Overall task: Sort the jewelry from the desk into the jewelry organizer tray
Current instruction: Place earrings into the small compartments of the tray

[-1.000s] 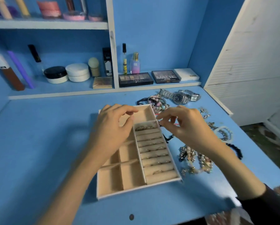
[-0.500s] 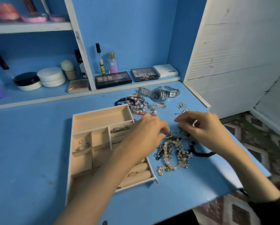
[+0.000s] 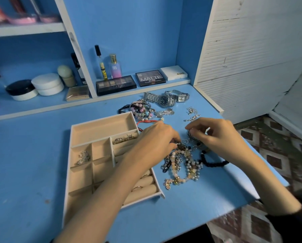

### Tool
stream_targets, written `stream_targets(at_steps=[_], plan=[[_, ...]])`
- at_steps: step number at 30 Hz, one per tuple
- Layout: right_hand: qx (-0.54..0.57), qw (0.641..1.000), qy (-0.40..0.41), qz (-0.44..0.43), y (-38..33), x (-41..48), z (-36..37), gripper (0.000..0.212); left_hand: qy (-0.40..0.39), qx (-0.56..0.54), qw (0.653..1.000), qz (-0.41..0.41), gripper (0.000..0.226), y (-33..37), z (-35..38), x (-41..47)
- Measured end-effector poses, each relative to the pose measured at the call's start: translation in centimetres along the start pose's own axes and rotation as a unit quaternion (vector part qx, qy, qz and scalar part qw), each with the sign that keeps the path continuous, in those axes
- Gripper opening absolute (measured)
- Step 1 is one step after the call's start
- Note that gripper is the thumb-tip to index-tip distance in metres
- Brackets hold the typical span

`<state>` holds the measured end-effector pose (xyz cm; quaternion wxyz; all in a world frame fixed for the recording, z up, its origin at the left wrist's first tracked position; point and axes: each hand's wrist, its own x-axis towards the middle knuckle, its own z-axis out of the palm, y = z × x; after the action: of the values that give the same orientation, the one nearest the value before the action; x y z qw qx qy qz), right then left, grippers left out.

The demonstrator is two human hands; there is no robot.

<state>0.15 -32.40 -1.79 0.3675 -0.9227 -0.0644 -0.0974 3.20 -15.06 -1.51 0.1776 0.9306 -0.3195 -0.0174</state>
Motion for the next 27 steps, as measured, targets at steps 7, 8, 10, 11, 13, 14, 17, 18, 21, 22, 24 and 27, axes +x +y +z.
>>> stream_targets(at_steps=[7,8,10,11,13,14,17,18,21,22,24,27], plan=[[-0.122,0.989,-0.058,-0.053,0.3,0.8,-0.2,0.014,0.062,-0.019,0.998,-0.027,0.017,-0.5,0.2,-0.3],[-0.15,0.984,-0.073,-0.06,0.3,1.0,-0.1,0.015,0.083,-0.033,0.995,-0.033,0.016,-0.6,0.1,-0.4],[-0.191,0.975,-0.097,-0.058,0.2,1.1,-0.1,0.02,0.122,-0.066,0.989,-0.045,0.015,-0.7,-0.3,-0.8],[-0.205,0.972,-0.105,-0.052,0.1,1.2,-0.1,0.021,0.137,-0.084,0.986,-0.052,0.014,-0.7,-0.6,-1.0],[-0.224,0.966,-0.117,-0.05,-0.2,1.4,-0.1,0.022,0.153,-0.107,0.98,-0.065,0.012,-0.8,-0.9,-1.2],[-0.23,0.964,-0.121,-0.053,-0.2,1.5,0.0,0.022,0.157,-0.112,0.979,-0.071,0.011,-0.9,-1.0,-1.3],[-0.228,0.963,-0.127,-0.062,-0.2,1.8,0.2,0.019,0.158,-0.122,0.977,-0.08,0.01,-1.0,-1.2,-1.5],[-0.222,0.965,-0.128,-0.063,-0.2,2.0,0.3,0.017,0.155,-0.124,0.977,-0.081,0.009,-1.0,-1.2,-1.5],[-0.205,0.966,-0.149,-0.055,-0.2,2.5,0.4,0.015,0.15,-0.127,0.977,-0.083,0.01,-1.1,-1.2,-1.7],[-0.199,0.966,-0.158,-0.046,-0.2,2.7,0.4,0.014,0.149,-0.128,0.977,-0.084,0.01,-1.2,-1.2,-1.7],[-0.186,0.966,-0.18,-0.023,-0.3,3.1,0.2,0.013,0.148,-0.13,0.977,-0.088,0.01,-1.2,-1.1,-1.8],[-0.165,0.963,-0.214,0.009,-0.6,3.5,-0.1,0.008,0.147,-0.133,0.976,-0.091,0.01,-1.2,-1.1,-1.9]])
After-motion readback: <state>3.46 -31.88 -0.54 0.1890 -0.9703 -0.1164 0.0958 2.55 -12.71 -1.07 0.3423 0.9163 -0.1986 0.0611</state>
